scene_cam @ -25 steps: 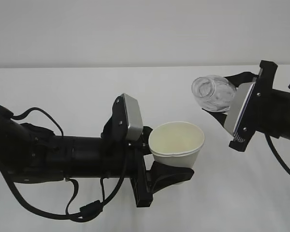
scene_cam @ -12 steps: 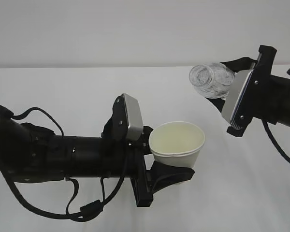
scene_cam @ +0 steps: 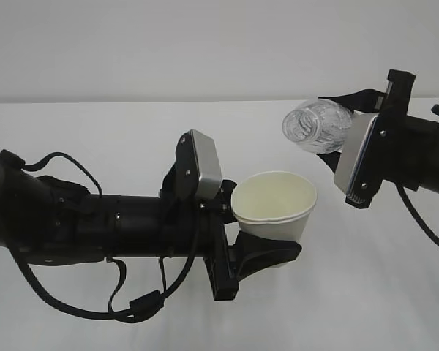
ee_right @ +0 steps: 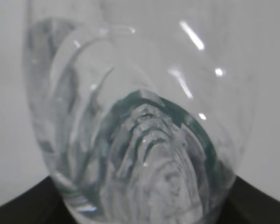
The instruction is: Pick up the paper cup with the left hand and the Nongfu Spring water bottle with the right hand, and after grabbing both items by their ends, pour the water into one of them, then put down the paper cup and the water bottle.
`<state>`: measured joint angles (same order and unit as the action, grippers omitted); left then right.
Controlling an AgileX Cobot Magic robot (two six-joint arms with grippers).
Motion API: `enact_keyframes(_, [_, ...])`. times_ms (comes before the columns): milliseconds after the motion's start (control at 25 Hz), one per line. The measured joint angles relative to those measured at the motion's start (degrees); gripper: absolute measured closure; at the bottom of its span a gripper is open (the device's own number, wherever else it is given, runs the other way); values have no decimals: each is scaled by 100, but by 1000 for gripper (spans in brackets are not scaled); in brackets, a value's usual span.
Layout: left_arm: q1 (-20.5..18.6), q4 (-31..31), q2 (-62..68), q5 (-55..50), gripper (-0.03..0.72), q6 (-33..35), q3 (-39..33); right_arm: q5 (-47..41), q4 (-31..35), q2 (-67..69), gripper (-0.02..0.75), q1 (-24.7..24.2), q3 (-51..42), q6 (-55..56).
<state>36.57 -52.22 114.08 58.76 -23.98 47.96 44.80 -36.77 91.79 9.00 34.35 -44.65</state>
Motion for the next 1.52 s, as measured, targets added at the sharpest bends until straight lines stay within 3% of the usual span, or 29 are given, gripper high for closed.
enact_keyframes(720, [0, -402, 0, 0, 239, -266, 0, 3, 0, 0, 282, 0, 0, -789])
enact_keyframes(1520, [0, -63, 0, 0, 240, -276, 0, 23, 0, 0, 282, 0, 160, -1341])
